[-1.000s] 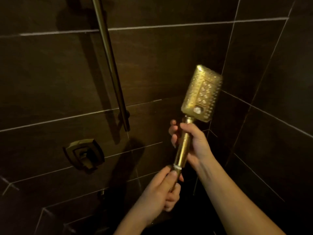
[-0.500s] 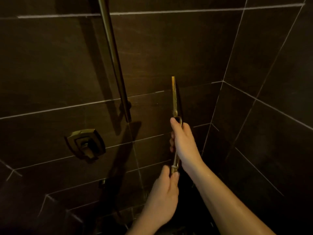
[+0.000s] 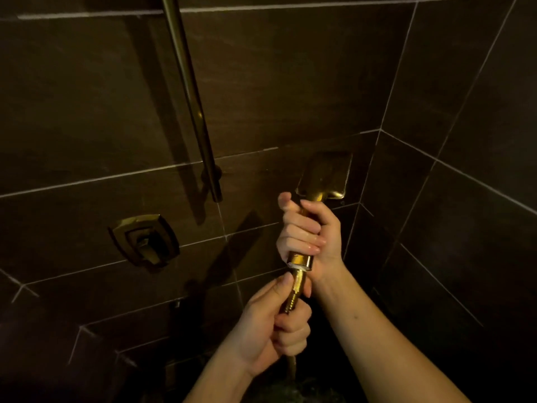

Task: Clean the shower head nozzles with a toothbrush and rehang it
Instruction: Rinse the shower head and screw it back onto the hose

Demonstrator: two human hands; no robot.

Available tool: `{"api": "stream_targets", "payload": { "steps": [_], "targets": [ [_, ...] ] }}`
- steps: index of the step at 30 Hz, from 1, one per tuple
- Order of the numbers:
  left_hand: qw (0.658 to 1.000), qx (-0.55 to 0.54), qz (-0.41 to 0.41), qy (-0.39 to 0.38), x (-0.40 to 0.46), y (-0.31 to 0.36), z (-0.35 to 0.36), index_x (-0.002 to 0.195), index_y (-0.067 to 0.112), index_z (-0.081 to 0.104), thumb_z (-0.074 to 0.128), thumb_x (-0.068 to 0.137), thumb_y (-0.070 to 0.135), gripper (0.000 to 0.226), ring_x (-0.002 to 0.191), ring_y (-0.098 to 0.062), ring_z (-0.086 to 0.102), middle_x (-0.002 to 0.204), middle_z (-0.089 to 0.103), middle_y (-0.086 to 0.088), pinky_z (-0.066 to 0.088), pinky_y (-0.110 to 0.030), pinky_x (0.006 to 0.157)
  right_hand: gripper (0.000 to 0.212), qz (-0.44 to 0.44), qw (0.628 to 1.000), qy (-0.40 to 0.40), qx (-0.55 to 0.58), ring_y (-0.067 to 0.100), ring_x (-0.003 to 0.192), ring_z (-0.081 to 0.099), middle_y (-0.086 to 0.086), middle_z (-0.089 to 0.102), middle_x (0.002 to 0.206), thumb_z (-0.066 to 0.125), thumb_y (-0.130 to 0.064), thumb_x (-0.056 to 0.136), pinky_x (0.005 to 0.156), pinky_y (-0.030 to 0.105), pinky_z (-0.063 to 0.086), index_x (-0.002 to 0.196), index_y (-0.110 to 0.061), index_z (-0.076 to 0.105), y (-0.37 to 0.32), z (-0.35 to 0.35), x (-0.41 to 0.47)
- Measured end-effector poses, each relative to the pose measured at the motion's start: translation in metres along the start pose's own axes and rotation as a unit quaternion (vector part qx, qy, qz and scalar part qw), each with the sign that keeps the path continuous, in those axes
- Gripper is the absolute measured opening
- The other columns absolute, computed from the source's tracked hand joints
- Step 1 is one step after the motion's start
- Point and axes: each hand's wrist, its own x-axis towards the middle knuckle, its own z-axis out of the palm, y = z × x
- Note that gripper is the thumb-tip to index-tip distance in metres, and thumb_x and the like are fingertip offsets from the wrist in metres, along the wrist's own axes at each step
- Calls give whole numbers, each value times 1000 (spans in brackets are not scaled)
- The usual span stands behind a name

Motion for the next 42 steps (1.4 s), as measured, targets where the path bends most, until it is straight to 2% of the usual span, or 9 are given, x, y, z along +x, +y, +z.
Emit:
{"api": "stream_targets", "payload": {
  "steps": [4, 8, 11, 16, 20, 23, 28, 35, 42],
  "targets": [
    [916, 358, -10, 183, 5, -1, 2, 102, 17, 50, 41, 105, 37, 22, 48, -9, 36, 62, 44, 4, 34, -28, 49, 20, -53, 958, 201, -199, 3, 34, 33, -7, 38, 47, 56, -30, 95, 32, 17, 25, 89, -12, 58, -1, -1, -5],
    [733, 624, -12, 272, 10, -8, -3, 112, 33, 47, 41, 105, 34, 9, 65, -2, 63, 84, 68, 7, 51, -22, 59, 25, -227, 745, 423, -464, 13, 48, 49, -2, 50, 58, 72, -37, 86, 45, 26, 44, 87, -17, 58, 18, -4, -11],
    [844, 469, 4, 260, 13, -20, 1, 112, 25, 51, 41, 105, 30, 13, 57, -2, 54, 73, 61, 8, 45, -22, 55, 33, -220, 716, 383, -540, 12, 62, 58, -3, 58, 68, 77, -45, 78, 56, 25, 51, 84, -18, 60, 22, 8, -13],
    [990, 71, 41, 111, 1, -10, -4, 94, 13, 56, 53, 95, 41, 29, 36, -7, 28, 50, 30, 5, 23, -20, 37, 39, -99, 948, 213, -216, 25, 93, 68, 17, 68, 106, 73, -35, 80, 76, 37, 58, 103, -5, 64, -1, 11, -15],
    [999, 28, -6, 42, -1, -6, -6, 91, 14, 61, 57, 93, 42, 28, 34, -6, 25, 48, 27, 5, 16, -22, 38, 20, -37, 998, 49, -35, 6, 49, 53, 1, 58, 64, 61, -26, 92, 49, 22, 51, 100, -9, 56, -7, -13, -9],
    [976, 180, -15, 120, -2, -4, -4, 97, 13, 52, 46, 102, 39, 26, 42, -9, 26, 54, 32, 3, 17, -26, 44, 34, -14, 993, 96, -74, 3, 33, 29, -9, 34, 45, 49, -37, 99, 33, 16, 27, 73, -16, 49, -10, -18, -9],
    [752, 610, -21, 249, 6, -19, -13, 101, 33, 48, 40, 105, 40, 11, 59, -7, 59, 77, 64, 6, 47, -26, 56, 17, -141, 831, 404, -355, 8, 43, 31, -7, 37, 55, 56, -25, 94, 39, 23, 26, 80, -19, 50, 7, -29, -11],
    [973, 164, -118, 112, 6, -11, -28, 98, 10, 56, 59, 98, 24, 15, 43, -14, 42, 59, 52, -4, 33, -25, 45, 37, -35, 941, 251, -227, 4, 33, 25, -8, 30, 44, 53, -24, 96, 34, 18, 16, 63, -19, 40, 9, -24, -16],
    [984, 13, -132, -120, 23, -18, -24, 58, 18, 51, 65, 90, 21, 35, 32, -6, 29, 42, 41, 8, 29, -15, 37, 36, 75, 986, 30, -144, 2, 29, 19, -10, 21, 42, 45, -23, 98, 32, 16, 15, 64, -18, 34, 14, -17, -11]
  ]
}}
